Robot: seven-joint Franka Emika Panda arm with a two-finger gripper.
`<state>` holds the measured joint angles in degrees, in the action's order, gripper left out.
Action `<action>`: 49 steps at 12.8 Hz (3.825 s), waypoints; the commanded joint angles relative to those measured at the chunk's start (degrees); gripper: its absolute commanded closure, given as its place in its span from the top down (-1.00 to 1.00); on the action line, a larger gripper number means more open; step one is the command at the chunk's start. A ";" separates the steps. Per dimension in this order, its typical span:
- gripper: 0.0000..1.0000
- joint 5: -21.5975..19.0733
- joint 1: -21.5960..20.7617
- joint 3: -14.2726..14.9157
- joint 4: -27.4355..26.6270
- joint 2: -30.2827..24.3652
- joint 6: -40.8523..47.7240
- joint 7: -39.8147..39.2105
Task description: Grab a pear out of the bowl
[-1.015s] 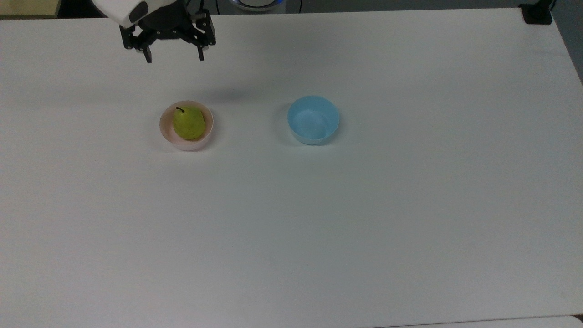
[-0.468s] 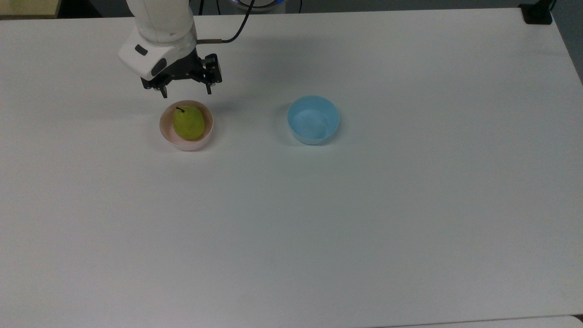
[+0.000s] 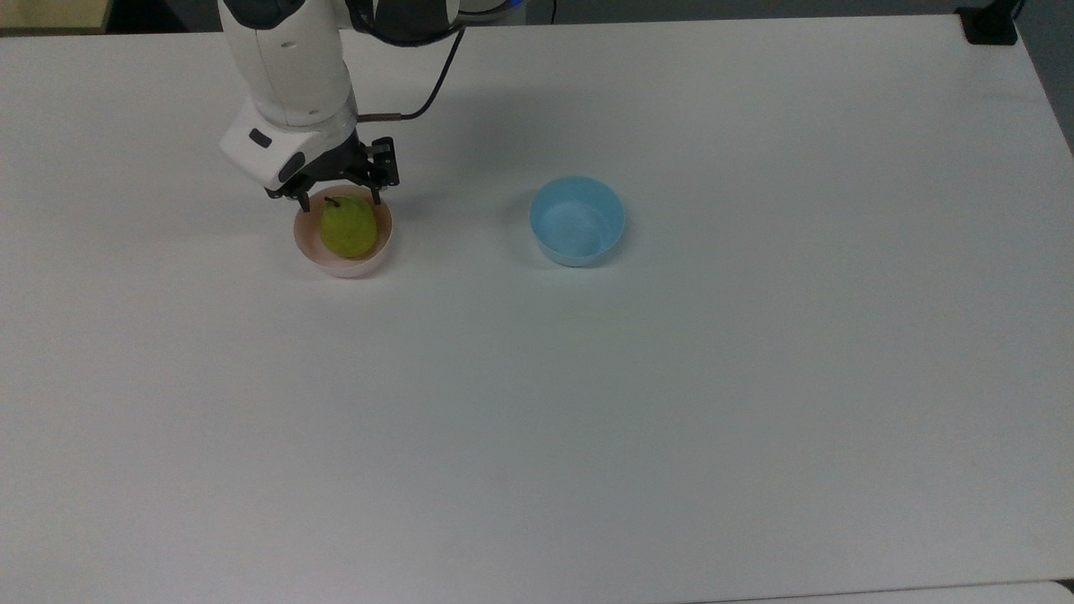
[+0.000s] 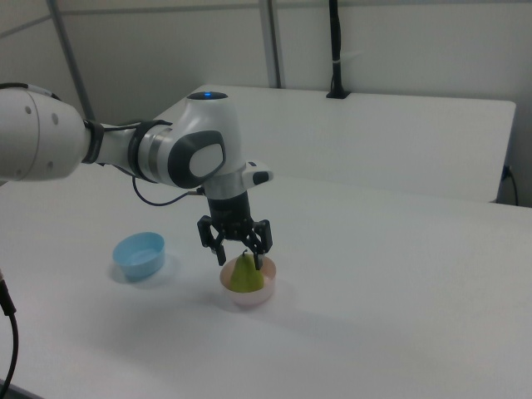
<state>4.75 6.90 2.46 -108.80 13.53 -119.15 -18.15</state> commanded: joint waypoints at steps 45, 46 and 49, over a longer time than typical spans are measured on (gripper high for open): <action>1.00 1.23 13.25 -0.35 14.49 7.24 -0.61 -7.95; 1.00 1.23 11.05 -0.26 14.49 5.04 2.22 -5.60; 1.00 1.14 3.32 -0.35 14.49 -1.21 8.91 5.29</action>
<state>5.78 15.77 1.52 -92.86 17.60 -114.66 -19.65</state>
